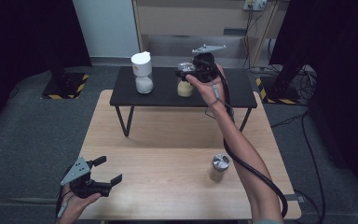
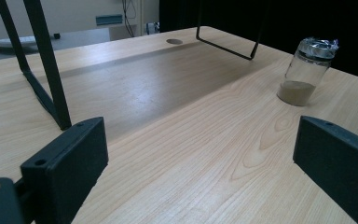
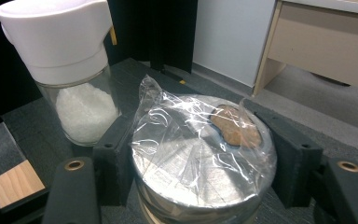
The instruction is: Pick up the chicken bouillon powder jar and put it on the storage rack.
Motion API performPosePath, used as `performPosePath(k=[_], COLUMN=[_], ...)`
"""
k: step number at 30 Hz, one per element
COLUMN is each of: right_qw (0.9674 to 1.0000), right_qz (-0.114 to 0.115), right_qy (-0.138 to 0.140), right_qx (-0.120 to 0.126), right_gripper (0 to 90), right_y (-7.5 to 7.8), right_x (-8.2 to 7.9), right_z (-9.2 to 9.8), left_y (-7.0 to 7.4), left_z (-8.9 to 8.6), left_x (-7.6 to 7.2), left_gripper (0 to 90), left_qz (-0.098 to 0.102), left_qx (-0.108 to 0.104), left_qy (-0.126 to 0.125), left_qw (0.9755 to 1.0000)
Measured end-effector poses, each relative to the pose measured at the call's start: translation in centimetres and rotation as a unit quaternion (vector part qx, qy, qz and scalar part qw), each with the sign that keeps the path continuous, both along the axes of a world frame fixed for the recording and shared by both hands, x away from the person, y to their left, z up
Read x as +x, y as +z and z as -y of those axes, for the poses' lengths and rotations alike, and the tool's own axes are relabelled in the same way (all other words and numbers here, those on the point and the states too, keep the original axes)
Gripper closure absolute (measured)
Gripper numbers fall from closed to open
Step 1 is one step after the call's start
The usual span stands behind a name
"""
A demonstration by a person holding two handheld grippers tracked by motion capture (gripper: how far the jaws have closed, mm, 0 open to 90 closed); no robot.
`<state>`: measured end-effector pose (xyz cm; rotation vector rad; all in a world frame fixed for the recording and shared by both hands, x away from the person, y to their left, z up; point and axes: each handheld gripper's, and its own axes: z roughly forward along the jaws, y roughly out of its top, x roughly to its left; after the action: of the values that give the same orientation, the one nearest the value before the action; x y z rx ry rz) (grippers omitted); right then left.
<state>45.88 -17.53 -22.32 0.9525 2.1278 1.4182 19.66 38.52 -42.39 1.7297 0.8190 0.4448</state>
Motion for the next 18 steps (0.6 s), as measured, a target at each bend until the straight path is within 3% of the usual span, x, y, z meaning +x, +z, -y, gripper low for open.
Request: performPosePath(k=[7,13,18], right_qw=[1.0000,0.9997,0.9992], right_qz=[0.004,0.023,0.035], right_qy=[0.001,-0.004,-0.007], right_qx=[0.001,0.008,0.016], right_gripper=[33.8,16.8,9.9], right_y=[-0.20,-0.67,-0.55], right_x=[-0.03,-0.41,-0.83], right_z=[0.04,0.20,0.40], left_y=[0.00,-0.02,-0.02], left_z=[-0.01,0.04,0.05], left_x=[-0.01,-0.03,-0.04], left_gripper=[2.1,2.1,2.1], left_qz=[0.001,0.001,0.001], left_qx=[0.000,-0.001,-0.001], left_qy=[0.000,0.000,0.001], left_qw=[1.0000,1.0000,1.0000])
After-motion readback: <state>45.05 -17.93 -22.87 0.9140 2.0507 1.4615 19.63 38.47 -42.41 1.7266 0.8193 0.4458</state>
